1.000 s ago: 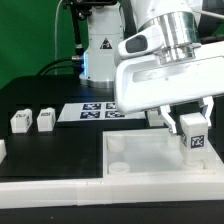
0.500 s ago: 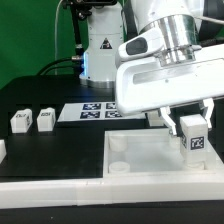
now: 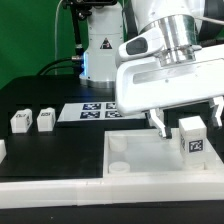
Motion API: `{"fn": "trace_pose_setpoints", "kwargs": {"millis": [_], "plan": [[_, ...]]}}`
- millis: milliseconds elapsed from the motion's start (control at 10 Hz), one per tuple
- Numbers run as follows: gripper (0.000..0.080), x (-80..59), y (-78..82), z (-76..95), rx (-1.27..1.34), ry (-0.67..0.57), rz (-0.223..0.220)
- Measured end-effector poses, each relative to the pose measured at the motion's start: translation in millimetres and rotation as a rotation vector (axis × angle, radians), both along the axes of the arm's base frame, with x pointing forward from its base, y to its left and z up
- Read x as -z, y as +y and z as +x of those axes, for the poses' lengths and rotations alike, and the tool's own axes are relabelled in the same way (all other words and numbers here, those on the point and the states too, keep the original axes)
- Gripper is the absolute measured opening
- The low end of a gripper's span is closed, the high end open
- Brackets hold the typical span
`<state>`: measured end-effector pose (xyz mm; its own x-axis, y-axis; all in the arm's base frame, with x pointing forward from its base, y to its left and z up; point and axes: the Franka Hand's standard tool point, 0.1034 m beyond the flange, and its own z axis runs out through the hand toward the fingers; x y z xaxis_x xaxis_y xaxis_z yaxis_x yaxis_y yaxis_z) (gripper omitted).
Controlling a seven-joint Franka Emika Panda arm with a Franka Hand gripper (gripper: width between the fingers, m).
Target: Assemble one leg
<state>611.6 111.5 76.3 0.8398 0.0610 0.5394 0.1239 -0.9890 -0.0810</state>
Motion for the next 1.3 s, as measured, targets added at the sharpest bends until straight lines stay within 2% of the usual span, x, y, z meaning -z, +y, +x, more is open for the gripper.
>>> {"fn": "trace_pose_setpoints", "kwargs": {"millis": [200,600,800,900,1000,1100,1300], "plan": [[0.0648,0.0,0.0,0.0,0.0,0.0,0.0],[0.0649,-1.3,-1.6,1.5,0.0,0.014,0.0],[0.0649,-19.9,-9.1,11.6,0.003,0.055,0.0],[0.0649,-21.1,-12.0,14.9,-0.002,0.128,0.001],[0.0649,-24.6,-14.4,21.3,0.001,0.141,0.003],[0.0649,-20.3,-13.7,18.2,-0.004,0.241,0.008],[0.0649,-24.8,-4.1,20.1,-0.022,0.46,0.025]]}}
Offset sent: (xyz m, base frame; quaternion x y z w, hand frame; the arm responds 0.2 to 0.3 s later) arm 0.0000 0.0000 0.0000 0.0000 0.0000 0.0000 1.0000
